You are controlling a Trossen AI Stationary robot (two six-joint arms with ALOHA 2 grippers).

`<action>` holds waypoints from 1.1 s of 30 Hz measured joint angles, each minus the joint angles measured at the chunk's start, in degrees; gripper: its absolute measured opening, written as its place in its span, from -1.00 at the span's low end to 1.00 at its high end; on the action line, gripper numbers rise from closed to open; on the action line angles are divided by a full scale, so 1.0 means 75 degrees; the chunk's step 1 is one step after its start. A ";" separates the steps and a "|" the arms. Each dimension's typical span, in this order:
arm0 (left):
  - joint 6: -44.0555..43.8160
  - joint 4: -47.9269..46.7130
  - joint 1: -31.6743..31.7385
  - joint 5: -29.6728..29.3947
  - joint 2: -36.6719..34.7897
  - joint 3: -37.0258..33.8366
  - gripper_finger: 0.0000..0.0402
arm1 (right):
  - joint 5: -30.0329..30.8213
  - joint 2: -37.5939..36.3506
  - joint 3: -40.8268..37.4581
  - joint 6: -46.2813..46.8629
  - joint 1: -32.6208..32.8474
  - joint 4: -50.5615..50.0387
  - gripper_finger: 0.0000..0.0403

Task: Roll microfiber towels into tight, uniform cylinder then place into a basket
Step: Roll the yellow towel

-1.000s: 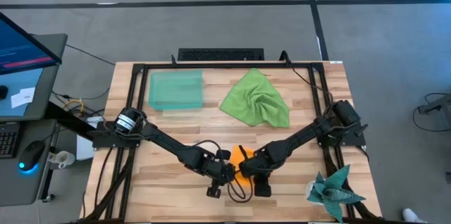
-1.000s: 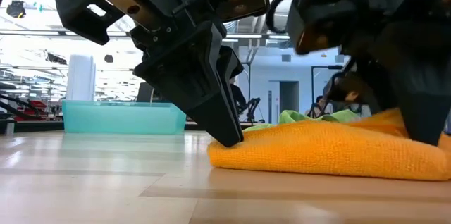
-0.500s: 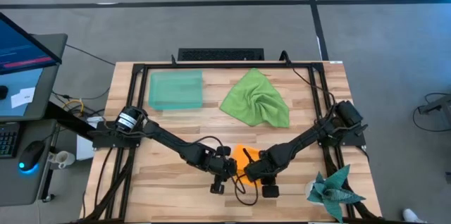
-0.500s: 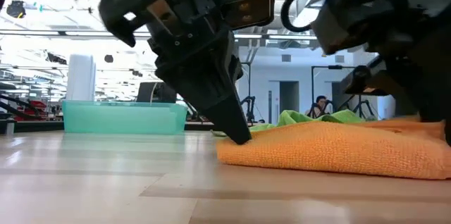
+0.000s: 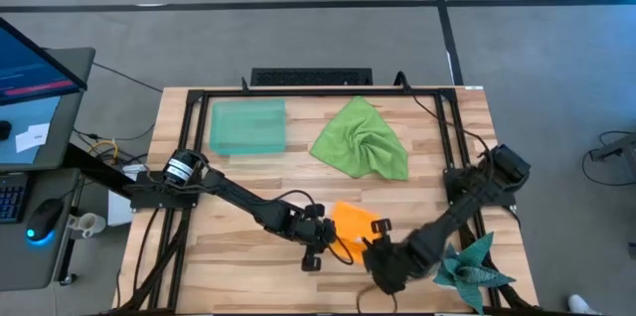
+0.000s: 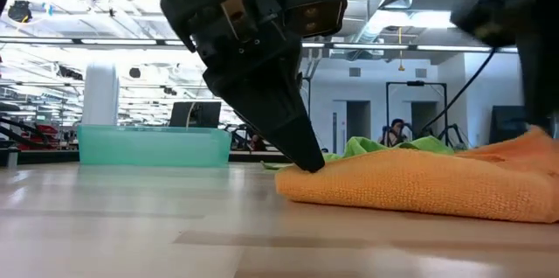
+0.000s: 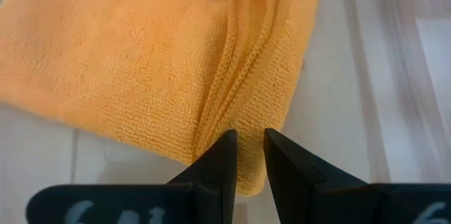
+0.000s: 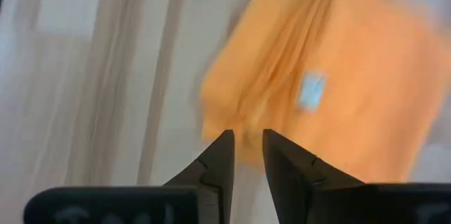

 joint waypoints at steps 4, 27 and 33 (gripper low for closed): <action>-0.0208 0.0006 0.0000 -0.0310 0.0000 0.0000 -0.67 | 0.1249 0.0067 0.0003 0.0366 0.0503 0.0247 -0.51; -0.0283 0.0032 -0.0003 -0.0482 -0.0001 0.0000 -0.67 | 0.0933 0.0067 -0.0394 0.0050 0.0294 0.1554 0.16; -0.0280 0.0032 -0.0003 -0.0482 -0.0001 0.0000 -0.67 | 0.0929 0.0069 -0.0743 -0.0137 0.0303 0.1915 0.10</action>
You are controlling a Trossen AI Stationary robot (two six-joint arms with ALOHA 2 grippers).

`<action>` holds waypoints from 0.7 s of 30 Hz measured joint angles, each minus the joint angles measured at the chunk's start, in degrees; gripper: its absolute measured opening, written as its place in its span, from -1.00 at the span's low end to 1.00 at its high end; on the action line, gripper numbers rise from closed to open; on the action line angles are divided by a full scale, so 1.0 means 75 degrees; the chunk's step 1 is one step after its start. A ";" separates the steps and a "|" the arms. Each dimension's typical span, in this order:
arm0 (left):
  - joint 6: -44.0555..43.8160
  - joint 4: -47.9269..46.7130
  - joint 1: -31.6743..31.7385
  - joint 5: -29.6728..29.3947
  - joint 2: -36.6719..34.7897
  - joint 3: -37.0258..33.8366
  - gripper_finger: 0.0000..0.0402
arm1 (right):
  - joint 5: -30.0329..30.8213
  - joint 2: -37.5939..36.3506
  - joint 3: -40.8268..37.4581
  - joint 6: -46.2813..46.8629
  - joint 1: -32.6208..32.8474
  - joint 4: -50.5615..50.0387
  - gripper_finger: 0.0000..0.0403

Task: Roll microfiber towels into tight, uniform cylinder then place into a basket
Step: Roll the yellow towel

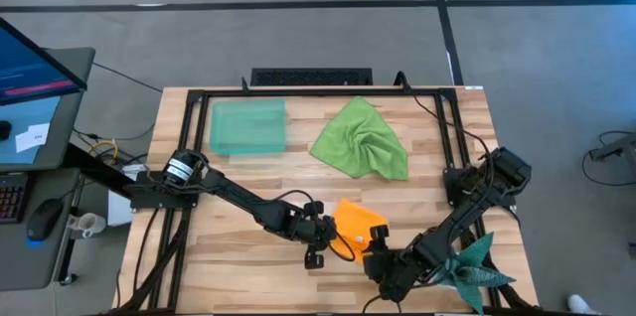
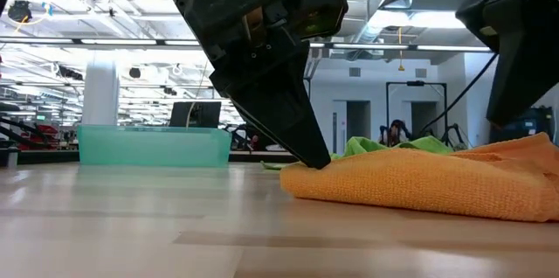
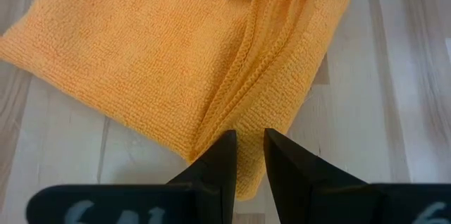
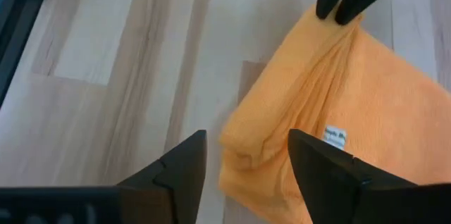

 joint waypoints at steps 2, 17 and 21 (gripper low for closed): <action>0.0000 0.0000 -0.0001 -0.0003 0.0001 0.0000 -0.67 | -0.0026 0.0000 -0.0138 -0.0189 -0.0016 0.0329 0.07; 0.0000 0.0000 -0.0003 -0.0057 0.0001 0.0000 -0.67 | -0.0373 0.0003 -0.1130 -0.0268 -0.0318 0.1878 0.04; 0.0006 0.0000 -0.0011 -0.0440 -0.0002 0.0000 -0.67 | -0.0459 0.0003 -0.1349 0.0088 -0.0368 0.1909 0.03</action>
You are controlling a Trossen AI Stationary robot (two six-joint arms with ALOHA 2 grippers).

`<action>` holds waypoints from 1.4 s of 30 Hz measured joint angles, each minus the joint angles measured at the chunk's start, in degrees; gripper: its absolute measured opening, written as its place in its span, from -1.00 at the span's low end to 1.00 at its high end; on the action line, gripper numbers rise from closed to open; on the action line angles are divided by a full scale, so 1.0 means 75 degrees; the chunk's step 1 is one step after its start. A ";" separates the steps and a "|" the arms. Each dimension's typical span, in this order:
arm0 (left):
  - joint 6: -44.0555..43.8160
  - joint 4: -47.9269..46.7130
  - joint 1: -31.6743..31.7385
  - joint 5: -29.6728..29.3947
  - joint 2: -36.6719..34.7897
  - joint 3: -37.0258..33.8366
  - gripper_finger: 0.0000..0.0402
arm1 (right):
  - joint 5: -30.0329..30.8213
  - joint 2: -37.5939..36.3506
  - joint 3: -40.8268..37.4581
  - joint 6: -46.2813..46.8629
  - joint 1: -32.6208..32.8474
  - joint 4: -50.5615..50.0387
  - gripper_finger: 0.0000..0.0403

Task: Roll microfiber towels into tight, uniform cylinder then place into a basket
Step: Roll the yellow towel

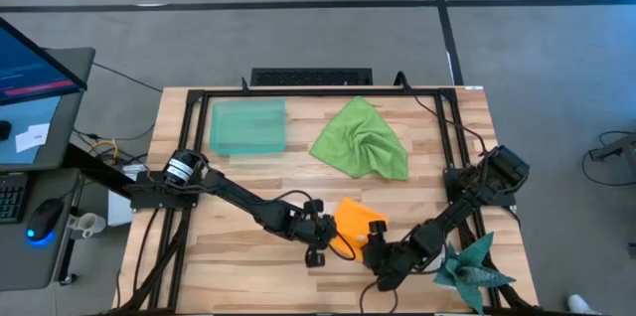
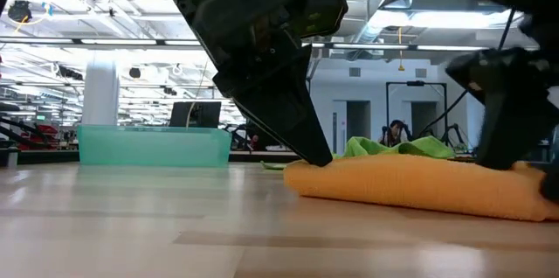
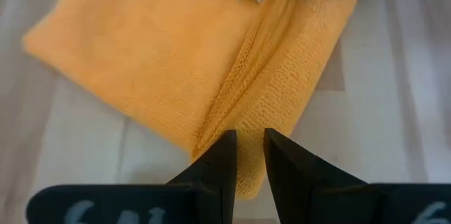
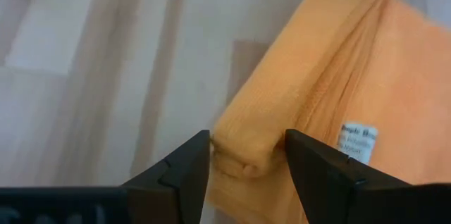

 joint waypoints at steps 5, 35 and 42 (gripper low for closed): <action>0.0009 0.0000 -0.0015 -0.0160 0.0001 0.0000 -0.67 | -0.0209 -0.0013 -0.0253 0.0492 -0.0092 0.0069 0.04; 0.3677 -0.0155 -0.0798 -0.1167 -0.0067 0.0533 -0.60 | -0.0479 -0.0035 -0.0581 0.0791 -0.0210 0.0114 -0.21; 0.3383 -0.0078 -0.0469 -0.1136 -0.0020 0.0533 -0.28 | -0.0476 -0.0035 -0.0584 0.0791 -0.0210 0.0118 -0.21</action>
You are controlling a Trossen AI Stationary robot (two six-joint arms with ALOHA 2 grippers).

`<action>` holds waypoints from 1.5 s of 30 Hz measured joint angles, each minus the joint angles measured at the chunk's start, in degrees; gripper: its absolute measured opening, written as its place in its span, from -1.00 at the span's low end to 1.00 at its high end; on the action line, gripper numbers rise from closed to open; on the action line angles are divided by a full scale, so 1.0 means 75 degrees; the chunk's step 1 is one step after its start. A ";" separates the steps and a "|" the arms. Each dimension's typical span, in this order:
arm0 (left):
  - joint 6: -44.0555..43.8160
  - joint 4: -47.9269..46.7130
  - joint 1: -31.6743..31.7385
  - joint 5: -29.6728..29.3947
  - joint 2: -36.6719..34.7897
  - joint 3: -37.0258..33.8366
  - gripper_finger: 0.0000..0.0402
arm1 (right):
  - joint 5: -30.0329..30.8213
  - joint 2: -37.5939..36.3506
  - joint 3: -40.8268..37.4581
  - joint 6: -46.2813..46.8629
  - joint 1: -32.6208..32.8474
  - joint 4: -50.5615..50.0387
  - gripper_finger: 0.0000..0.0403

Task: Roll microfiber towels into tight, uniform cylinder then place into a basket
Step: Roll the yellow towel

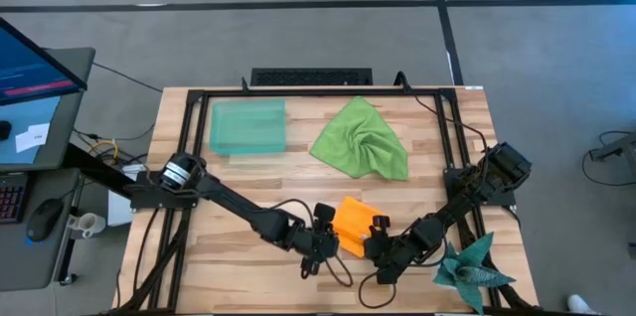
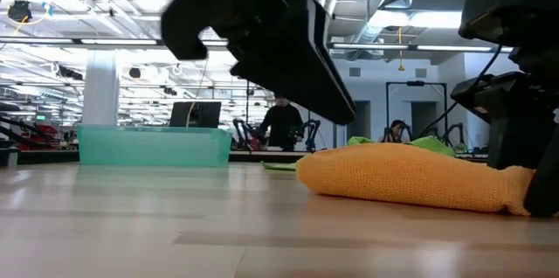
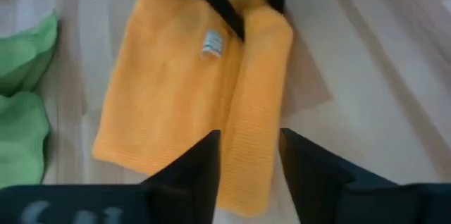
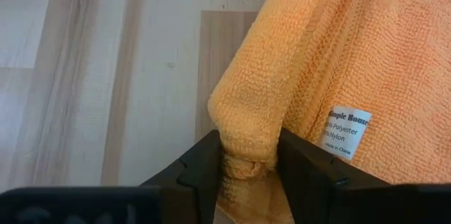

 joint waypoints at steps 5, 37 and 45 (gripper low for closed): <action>0.0112 0.0016 0.0212 0.1093 0.0406 -0.0012 -0.05 | 0.0012 0.0003 -0.0003 0.0069 0.0036 0.0022 -0.21; -0.1549 -0.0617 0.1166 0.3263 0.0717 0.0220 -0.94 | -0.0198 0.0029 0.0321 0.0163 0.0172 0.0005 -0.87; -0.3528 -0.1184 0.1120 0.3937 0.0757 0.0672 -0.94 | -0.0386 0.0029 0.0338 0.0395 0.0187 0.0037 -0.11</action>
